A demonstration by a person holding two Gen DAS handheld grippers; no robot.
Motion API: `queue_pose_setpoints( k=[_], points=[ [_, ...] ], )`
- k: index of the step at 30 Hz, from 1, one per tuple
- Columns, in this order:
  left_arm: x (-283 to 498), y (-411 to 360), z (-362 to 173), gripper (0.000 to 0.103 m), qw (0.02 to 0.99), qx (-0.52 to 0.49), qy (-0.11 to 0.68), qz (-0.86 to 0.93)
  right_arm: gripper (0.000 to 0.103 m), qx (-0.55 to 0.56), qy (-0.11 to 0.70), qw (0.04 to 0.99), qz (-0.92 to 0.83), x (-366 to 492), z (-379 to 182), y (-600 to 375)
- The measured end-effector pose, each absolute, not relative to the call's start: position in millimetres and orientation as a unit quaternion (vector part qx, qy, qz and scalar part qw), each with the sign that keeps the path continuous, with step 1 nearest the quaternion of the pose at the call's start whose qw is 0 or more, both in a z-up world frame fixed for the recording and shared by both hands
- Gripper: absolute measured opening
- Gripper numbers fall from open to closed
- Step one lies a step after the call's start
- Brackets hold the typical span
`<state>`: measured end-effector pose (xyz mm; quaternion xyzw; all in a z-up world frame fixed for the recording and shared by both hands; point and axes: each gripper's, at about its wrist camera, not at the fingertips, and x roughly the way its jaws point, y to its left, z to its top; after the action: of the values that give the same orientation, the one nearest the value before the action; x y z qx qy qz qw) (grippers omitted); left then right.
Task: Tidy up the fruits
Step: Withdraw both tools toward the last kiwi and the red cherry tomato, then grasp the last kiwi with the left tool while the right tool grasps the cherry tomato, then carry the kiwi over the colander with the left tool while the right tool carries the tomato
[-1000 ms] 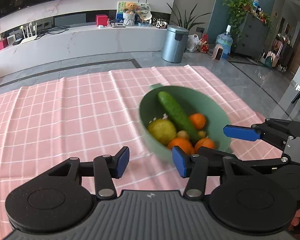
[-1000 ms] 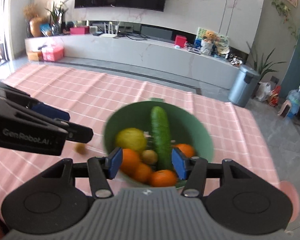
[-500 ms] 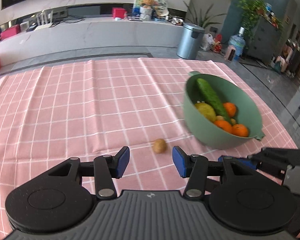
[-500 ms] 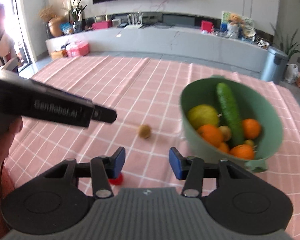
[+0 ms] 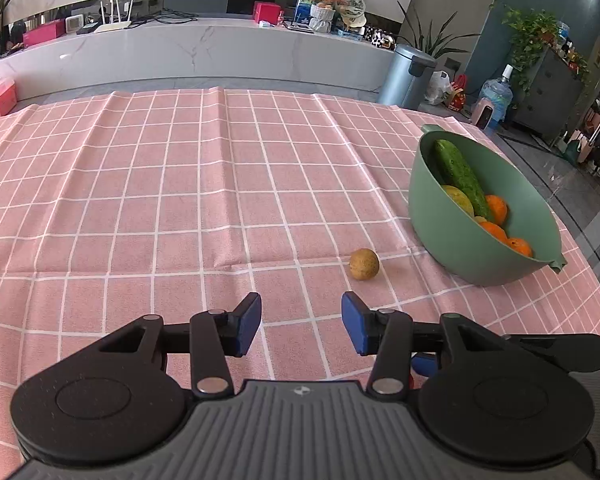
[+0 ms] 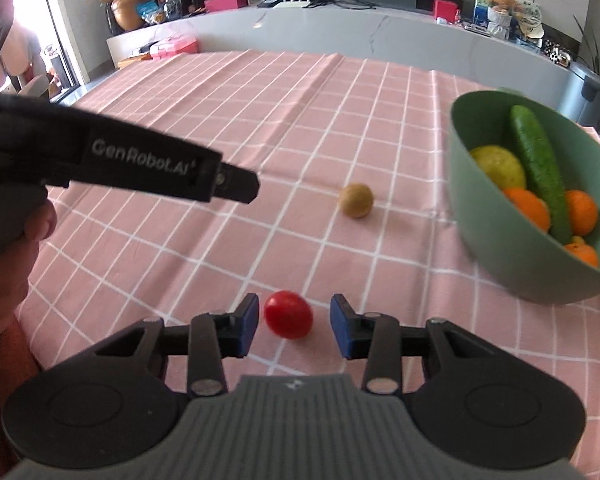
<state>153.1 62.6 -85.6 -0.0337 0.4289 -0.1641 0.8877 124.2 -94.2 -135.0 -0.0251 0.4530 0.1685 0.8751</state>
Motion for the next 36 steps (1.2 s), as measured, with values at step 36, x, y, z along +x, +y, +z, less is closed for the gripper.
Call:
queue_pose_setpoints(
  k=[36],
  points=[
    [193.2,-14.3,-122.2,0.038,0.886,0.051,0.414,-0.201,0.024,0.021,0.443,0.893,0.081,148.0,-138.5,-160.4]
  ],
)
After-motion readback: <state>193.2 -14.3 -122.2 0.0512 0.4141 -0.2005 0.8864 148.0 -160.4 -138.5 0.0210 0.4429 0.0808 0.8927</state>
